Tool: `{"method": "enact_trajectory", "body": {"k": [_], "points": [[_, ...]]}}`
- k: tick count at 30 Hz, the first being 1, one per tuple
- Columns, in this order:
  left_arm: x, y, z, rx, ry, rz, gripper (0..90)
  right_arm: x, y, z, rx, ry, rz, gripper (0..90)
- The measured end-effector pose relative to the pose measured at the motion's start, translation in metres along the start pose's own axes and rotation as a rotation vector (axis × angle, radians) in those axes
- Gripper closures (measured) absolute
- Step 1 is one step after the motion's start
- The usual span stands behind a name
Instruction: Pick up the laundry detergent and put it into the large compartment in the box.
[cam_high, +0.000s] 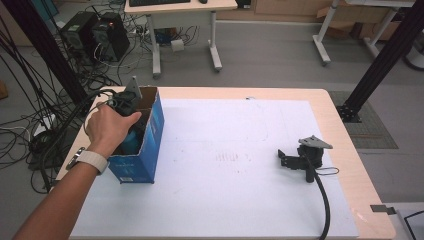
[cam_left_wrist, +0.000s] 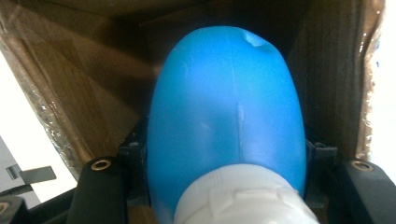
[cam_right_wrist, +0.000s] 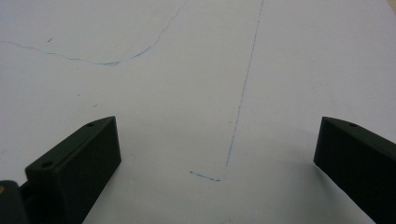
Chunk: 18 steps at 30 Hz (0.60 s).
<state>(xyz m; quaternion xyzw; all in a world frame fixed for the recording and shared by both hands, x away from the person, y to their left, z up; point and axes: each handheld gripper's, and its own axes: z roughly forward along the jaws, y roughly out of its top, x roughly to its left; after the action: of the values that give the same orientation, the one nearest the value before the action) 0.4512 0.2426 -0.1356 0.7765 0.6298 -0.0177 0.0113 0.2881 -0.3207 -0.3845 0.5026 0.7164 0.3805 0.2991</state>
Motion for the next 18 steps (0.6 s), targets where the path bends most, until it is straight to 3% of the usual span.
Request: {"method": "enact_trajectory", "body": {"k": [18], "points": [[-0.0028,0.0008,0.0021,-0.003,0.009,0.013,37.6,-0.0001,0.0,0.0,0.0,0.0,-0.001,0.0]]}}
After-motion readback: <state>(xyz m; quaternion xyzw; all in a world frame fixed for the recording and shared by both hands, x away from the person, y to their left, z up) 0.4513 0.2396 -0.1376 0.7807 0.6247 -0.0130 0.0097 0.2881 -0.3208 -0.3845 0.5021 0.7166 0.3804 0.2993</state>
